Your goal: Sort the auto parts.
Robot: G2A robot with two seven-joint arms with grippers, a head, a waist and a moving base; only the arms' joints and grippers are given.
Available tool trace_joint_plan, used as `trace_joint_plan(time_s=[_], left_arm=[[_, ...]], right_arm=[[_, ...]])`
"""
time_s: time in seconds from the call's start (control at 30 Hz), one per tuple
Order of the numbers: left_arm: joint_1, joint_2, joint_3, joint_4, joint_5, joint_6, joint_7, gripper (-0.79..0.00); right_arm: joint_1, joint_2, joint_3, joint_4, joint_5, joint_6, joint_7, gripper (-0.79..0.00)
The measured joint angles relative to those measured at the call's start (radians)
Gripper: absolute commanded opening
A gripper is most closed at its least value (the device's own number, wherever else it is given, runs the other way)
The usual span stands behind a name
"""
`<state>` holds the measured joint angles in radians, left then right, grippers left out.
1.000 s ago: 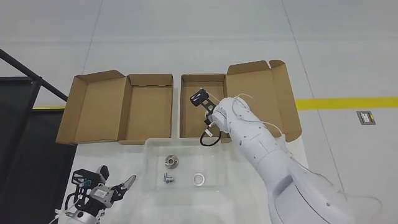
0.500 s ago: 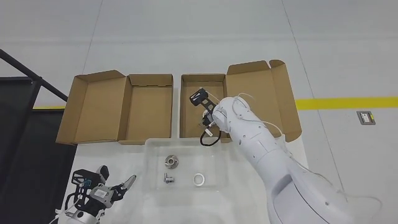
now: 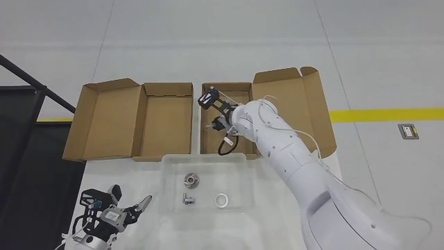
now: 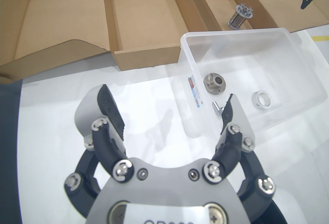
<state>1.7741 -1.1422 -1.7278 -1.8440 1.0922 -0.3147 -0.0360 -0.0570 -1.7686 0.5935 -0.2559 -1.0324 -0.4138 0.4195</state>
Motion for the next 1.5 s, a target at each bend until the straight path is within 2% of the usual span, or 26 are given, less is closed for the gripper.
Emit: trace_joint_plan(time_s=[0.27,0.5,0.7,0.93,1.03,1.13,1.5], left_arm=[[0.000,0.000,0.000,0.000,0.000,0.000,0.000,0.000],[0.000,0.000,0.000,0.000,0.000,0.000,0.000,0.000],[-0.002,-0.001,0.001,0.000,-0.005,0.002,0.003,0.000],[-0.006,-0.004,0.002,0.006,-0.027,0.014,0.025,0.000],[-0.007,-0.006,0.005,0.009,-0.035,0.034,0.030,0.000],[-0.008,-0.007,0.007,0.008,-0.038,0.044,0.026,0.000],[-0.008,-0.007,0.007,0.008,-0.038,0.043,0.026,0.000]], right_arm=[[-0.038,0.043,-0.018,-0.156,-0.111,-0.201,-0.084,0.000],[-0.129,0.114,-0.006,-0.405,-0.229,-0.316,-0.030,0.000],[-0.287,0.210,0.079,-0.720,-0.299,-0.406,0.082,0.000],[-0.553,0.329,0.263,-1.169,-0.392,-0.561,0.137,0.000],[-0.630,0.355,0.295,-1.266,-0.410,-0.600,0.197,0.000],[-0.654,0.360,0.306,-1.276,-0.409,-0.562,0.285,0.000],[-0.655,0.360,0.302,-1.276,-0.413,-0.561,0.248,0.000]])
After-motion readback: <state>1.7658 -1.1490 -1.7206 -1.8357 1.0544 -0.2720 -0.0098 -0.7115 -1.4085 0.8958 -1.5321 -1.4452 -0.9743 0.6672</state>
